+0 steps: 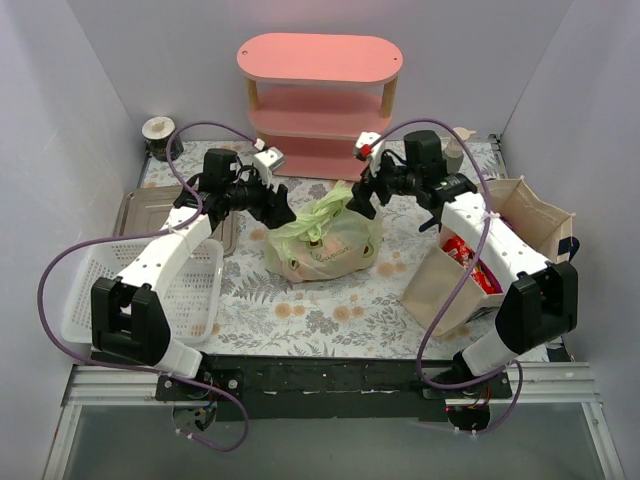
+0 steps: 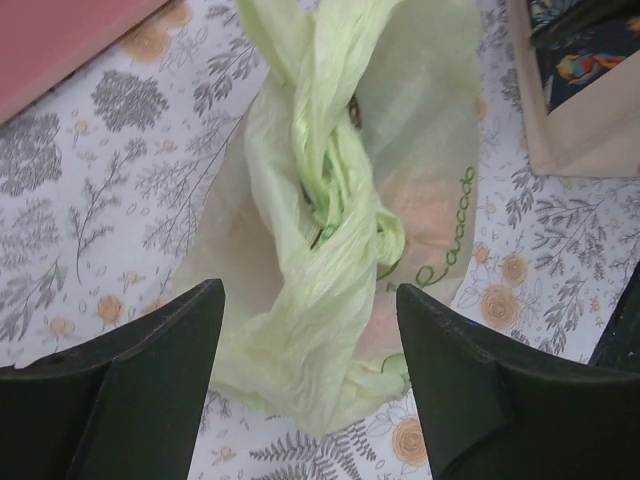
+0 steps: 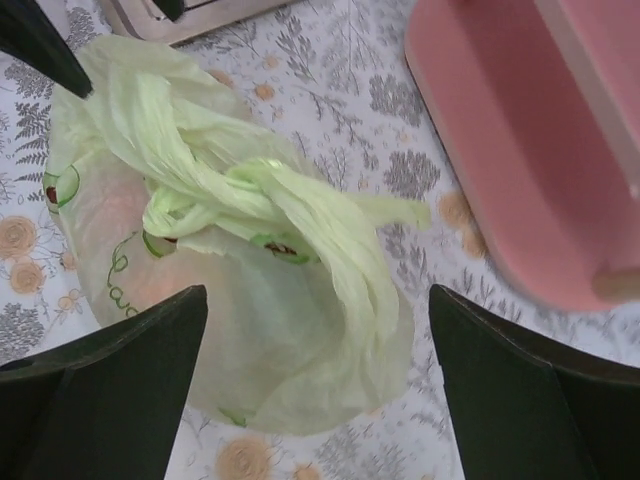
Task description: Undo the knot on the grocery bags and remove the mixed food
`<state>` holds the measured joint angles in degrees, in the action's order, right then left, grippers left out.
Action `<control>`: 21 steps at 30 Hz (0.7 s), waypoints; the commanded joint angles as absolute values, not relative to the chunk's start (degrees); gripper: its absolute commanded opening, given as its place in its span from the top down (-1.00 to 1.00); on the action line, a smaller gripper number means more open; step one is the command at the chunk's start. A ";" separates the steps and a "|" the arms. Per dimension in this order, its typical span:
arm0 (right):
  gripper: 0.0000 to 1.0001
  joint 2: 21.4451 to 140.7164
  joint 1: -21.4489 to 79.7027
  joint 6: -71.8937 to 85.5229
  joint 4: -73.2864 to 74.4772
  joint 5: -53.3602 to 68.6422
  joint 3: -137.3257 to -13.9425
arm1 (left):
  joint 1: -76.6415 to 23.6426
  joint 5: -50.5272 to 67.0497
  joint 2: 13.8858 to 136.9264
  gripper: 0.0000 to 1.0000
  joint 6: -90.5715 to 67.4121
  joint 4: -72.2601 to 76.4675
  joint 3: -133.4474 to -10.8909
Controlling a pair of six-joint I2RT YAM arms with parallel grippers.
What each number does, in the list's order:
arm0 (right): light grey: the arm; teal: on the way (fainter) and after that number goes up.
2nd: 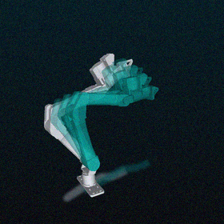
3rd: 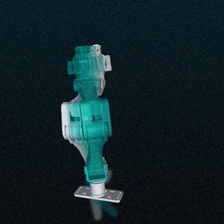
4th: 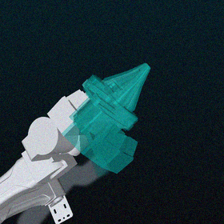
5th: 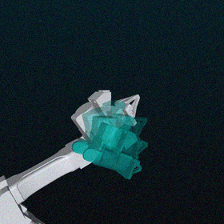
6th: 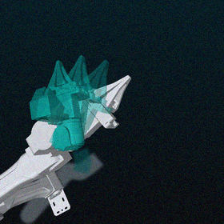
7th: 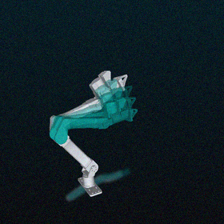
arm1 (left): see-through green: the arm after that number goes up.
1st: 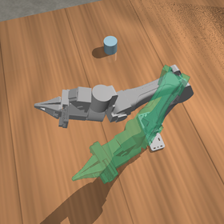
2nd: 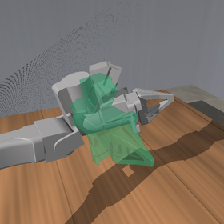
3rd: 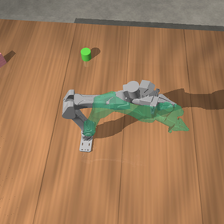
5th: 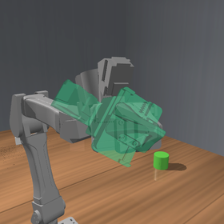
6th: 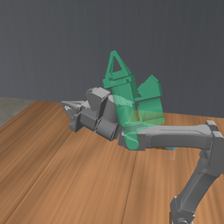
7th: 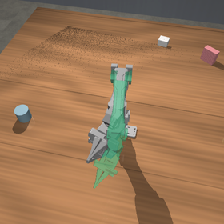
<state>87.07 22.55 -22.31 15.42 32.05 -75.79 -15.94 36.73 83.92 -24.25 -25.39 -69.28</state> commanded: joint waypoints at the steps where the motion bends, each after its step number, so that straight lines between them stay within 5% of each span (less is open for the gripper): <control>1: -0.96 91.66 28.12 -37.35 18.81 28.22 -84.87 | -17.84 43.41 86.39 -0.39 -21.01 -25.14 -72.59; 16: -0.96 107.23 29.79 -47.46 30.67 32.17 -99.41 | -24.70 33.93 92.11 -0.33 -15.73 -21.53 -72.42; 21: -0.86 108.02 30.06 -46.68 28.06 29.21 -98.01 | -24.79 34.36 92.20 -0.05 -16.17 -21.36 -72.16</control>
